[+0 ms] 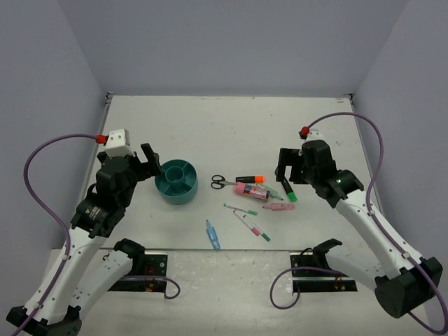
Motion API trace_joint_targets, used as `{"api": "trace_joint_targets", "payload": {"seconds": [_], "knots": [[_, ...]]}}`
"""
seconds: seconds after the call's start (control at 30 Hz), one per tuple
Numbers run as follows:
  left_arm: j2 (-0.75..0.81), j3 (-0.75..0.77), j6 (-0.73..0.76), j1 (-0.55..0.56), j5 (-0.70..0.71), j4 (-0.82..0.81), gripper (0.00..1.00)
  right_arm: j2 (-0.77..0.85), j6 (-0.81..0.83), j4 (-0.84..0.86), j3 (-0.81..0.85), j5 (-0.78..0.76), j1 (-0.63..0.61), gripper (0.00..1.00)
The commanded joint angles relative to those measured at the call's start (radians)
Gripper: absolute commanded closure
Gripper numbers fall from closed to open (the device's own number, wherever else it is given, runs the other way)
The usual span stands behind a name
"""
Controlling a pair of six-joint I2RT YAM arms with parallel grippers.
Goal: Sort the stationery into containers
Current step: Pick up the stationery from the center of the board.
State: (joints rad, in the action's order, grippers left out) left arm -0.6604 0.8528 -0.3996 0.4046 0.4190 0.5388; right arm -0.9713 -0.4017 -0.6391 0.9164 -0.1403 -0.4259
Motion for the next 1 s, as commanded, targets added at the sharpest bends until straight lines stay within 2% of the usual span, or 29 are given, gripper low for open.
{"api": "trace_joint_targets", "payload": {"seconds": [0.0,0.27,0.47,0.6,0.83,0.97], "knots": [[-0.007,-0.009,0.031,-0.010,-0.034,-0.037,0.00,-0.086,0.032,0.039,0.024,0.111,-0.015,0.01],[-0.014,-0.009,0.036,-0.009,-0.055,-0.045,0.00,-0.248,0.084,0.029,0.004,0.110,-0.135,0.08],[-0.014,-0.015,0.042,-0.012,-0.073,-0.051,0.00,-0.339,0.139,0.109,-0.009,0.123,-0.240,0.11],[-0.021,-0.016,0.045,-0.011,-0.092,-0.054,0.00,-0.444,0.174,0.096,0.046,0.063,-0.285,0.13],[-0.024,-0.020,0.048,-0.010,-0.106,-0.060,0.00,-0.691,0.213,0.011,0.192,-0.145,-0.375,0.23],[-0.025,-0.021,0.050,-0.010,-0.115,-0.062,0.00,-0.735,0.221,0.010,0.205,-0.181,-0.407,0.25]]}}
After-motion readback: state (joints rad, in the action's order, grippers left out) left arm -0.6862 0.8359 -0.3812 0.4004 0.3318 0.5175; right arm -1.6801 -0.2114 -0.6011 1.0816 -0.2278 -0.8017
